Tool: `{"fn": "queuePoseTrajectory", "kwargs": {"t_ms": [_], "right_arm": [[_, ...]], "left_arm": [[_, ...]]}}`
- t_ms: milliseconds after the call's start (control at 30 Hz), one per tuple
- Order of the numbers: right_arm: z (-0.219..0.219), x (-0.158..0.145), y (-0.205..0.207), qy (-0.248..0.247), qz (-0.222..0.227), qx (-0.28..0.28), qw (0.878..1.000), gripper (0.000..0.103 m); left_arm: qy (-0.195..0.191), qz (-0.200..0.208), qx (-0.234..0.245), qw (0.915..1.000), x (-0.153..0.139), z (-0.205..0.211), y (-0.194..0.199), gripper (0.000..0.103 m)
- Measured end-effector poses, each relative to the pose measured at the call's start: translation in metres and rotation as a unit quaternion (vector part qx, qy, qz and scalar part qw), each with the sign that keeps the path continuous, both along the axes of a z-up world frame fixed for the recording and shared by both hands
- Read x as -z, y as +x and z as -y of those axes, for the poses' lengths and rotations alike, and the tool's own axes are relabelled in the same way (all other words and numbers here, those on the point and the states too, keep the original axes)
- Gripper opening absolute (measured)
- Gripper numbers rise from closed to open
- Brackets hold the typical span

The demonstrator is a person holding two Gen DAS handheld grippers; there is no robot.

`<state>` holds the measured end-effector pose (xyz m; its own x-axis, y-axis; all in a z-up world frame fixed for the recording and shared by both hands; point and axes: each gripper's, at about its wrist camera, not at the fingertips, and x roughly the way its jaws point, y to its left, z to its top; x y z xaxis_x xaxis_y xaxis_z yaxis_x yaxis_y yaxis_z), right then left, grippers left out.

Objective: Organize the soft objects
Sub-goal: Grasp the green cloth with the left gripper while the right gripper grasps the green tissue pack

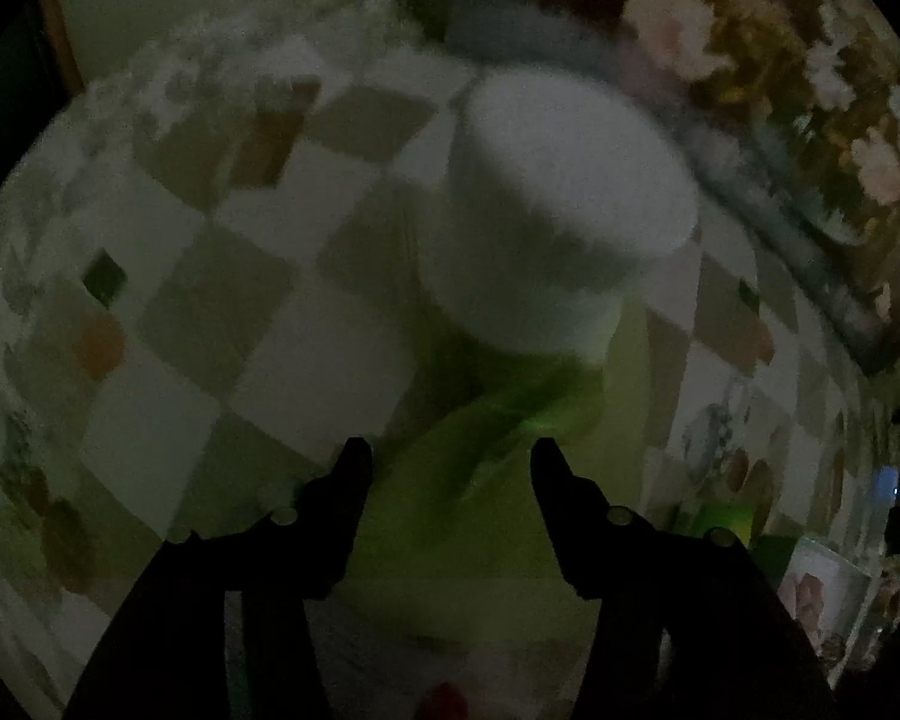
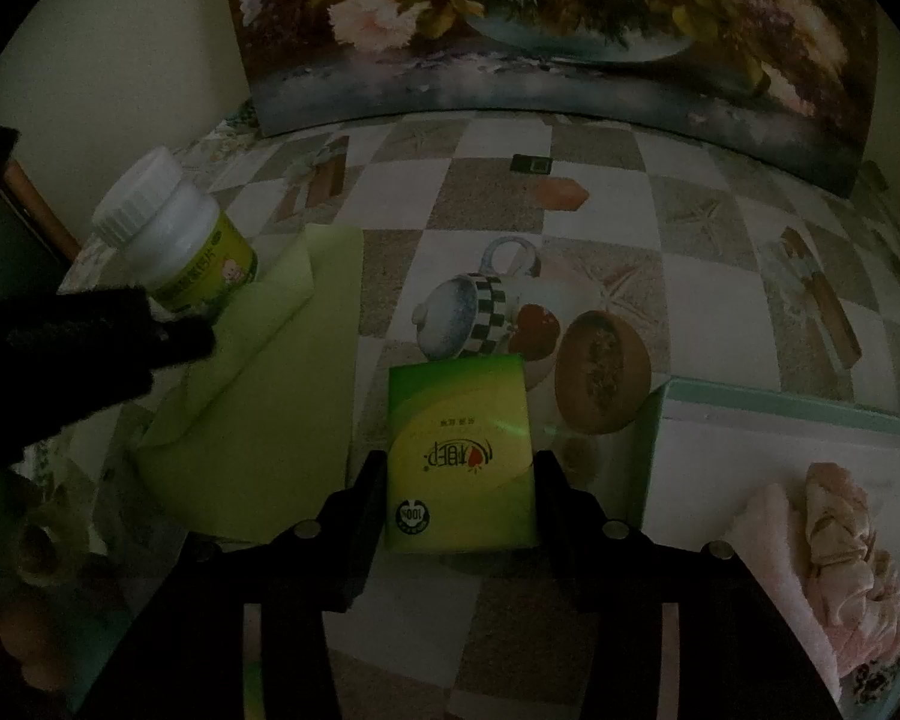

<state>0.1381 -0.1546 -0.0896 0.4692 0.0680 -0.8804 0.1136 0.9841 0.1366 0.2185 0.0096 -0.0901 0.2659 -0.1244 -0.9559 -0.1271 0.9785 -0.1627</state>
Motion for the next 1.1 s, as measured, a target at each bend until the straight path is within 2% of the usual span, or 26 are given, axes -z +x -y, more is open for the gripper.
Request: {"fn": "queuePoseTrajectory", "kwargs": {"t_ms": [300, 333, 367, 400, 467, 500, 633, 867, 1100], "right_arm": [[0.000, -0.001, 0.000, 0.000, -0.001, -0.001, 1.000, 0.050], [0.000, -0.001, 0.000, 0.000, -0.001, 0.000, 1.000, 0.050], [0.000, -0.001, 0.000, 0.000, -0.001, 0.000, 1.000, 0.050], [0.000, -0.001, 0.000, 0.000, -0.001, 0.000, 1.000, 0.050], [0.000, -0.001, 0.000, 0.001, -0.001, -0.001, 1.000, 0.050], [0.001, -0.001, 0.000, 0.001, -0.001, -0.001, 1.000, 0.050], [0.000, -0.001, -0.002, 0.001, -0.001, -0.001, 1.000, 0.050], [0.002, -0.001, -0.002, 0.007, 0.000, 0.002, 1.000, 0.049], [0.004, -0.012, -0.007, 0.018, 0.012, 0.007, 1.000, 0.049]], "left_arm": [[0.037, 0.005, 0.005, 0.9993, 0.004, 0.008, 0.001, 0.057], [0.041, 0.006, 0.006, 0.9991, 0.003, 0.009, 0.000, 0.053], [0.050, 0.007, 0.006, 0.9987, 0.003, 0.010, -0.001, 0.041], [0.057, 0.009, 0.007, 0.9983, 0.003, 0.010, -0.002, 0.033], [0.037, 0.010, 0.012, 0.9992, 0.004, 0.015, 0.000, 0.011], [0.026, 0.008, 0.016, 0.9995, 0.005, 0.016, 0.000, 0.008], [0.018, 0.008, 0.026, 0.9995, 0.006, 0.023, -0.001, 0.005], [-0.050, -0.002, 0.018, 0.9986, 0.010, 0.018, 0.003, 0.003], [-0.070, 0.024, 0.026, 0.9969, -0.015, 0.008, -0.004, 0.003]]}}
